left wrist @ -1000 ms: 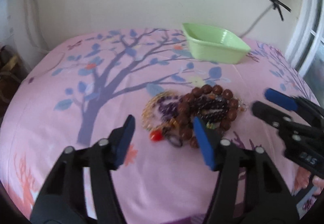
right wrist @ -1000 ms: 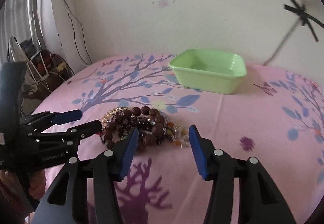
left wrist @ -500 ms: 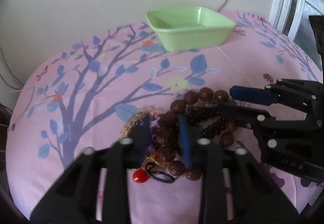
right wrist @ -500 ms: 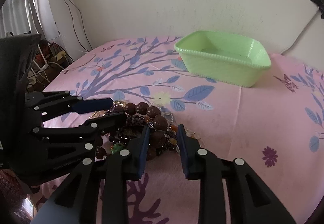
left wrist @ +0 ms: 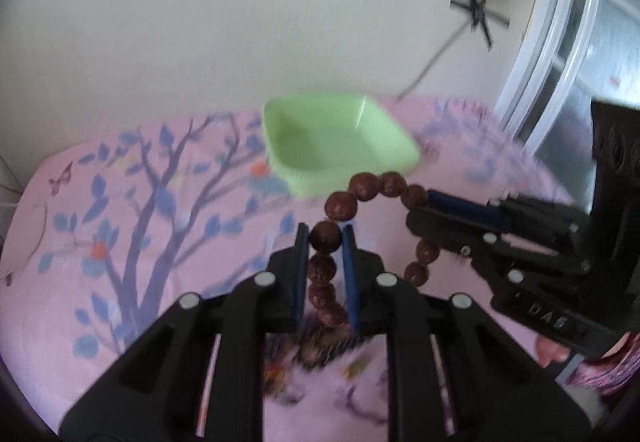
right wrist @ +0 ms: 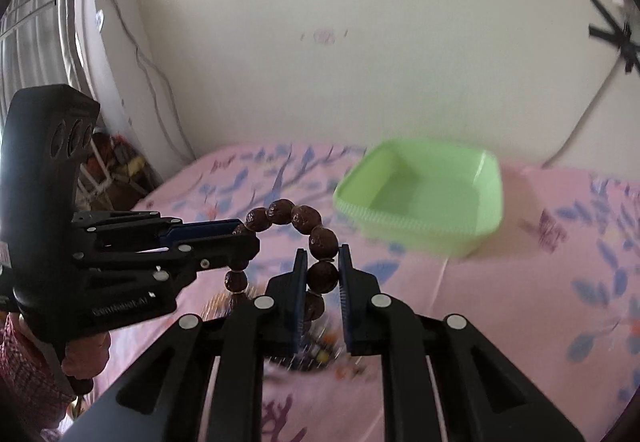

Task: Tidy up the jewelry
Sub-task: 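Carry the brown bead bracelet with both grippers into the green bowl and open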

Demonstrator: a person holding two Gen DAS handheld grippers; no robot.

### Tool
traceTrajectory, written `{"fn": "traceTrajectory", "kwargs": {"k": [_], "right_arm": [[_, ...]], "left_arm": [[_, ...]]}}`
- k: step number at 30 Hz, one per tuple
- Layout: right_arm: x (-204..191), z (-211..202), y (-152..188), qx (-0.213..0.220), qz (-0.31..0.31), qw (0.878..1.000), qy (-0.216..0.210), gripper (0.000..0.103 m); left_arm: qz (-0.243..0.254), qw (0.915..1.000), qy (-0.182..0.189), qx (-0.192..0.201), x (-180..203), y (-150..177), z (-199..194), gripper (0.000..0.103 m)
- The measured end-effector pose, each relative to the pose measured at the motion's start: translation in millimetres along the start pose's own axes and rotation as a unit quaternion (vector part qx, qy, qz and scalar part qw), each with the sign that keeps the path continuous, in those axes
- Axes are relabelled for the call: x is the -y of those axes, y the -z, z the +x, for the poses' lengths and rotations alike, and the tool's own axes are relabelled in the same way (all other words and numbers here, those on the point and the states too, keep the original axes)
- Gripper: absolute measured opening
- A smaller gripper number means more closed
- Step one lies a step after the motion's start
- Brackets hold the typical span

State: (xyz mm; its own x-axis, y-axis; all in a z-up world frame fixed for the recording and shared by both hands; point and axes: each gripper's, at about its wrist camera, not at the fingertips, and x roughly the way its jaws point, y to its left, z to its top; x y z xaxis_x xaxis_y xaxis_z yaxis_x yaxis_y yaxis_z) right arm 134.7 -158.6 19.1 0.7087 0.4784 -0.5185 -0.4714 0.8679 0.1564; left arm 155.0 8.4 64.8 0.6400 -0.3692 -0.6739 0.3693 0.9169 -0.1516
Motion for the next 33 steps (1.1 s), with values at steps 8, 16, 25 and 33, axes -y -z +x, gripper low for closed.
{"fn": "traceTrajectory", "kwargs": {"k": [8,16,25,33], "right_arm": [[60,26,-60,0.014,0.03,0.998,0.047,0.0],[127,98,-64,-0.049,0.086,0.993,0.063,0.0],[137,115,-54,-0.058,0.094,0.991,0.08,0.0],[108,52,-3,-0.067,0.112,0.991,-0.037,0.0]], "left_arm": [[-0.028,0.9991,0.033,-0.008,0,-77,65,0.015],[-0.029,0.9967,-0.001,-0.076,-4,-98,169,0.015],[-0.026,0.997,-0.018,-0.071,-13,-89,167,0.031],[-0.054,0.9983,0.007,-0.021,-37,-14,72,0.031]]}}
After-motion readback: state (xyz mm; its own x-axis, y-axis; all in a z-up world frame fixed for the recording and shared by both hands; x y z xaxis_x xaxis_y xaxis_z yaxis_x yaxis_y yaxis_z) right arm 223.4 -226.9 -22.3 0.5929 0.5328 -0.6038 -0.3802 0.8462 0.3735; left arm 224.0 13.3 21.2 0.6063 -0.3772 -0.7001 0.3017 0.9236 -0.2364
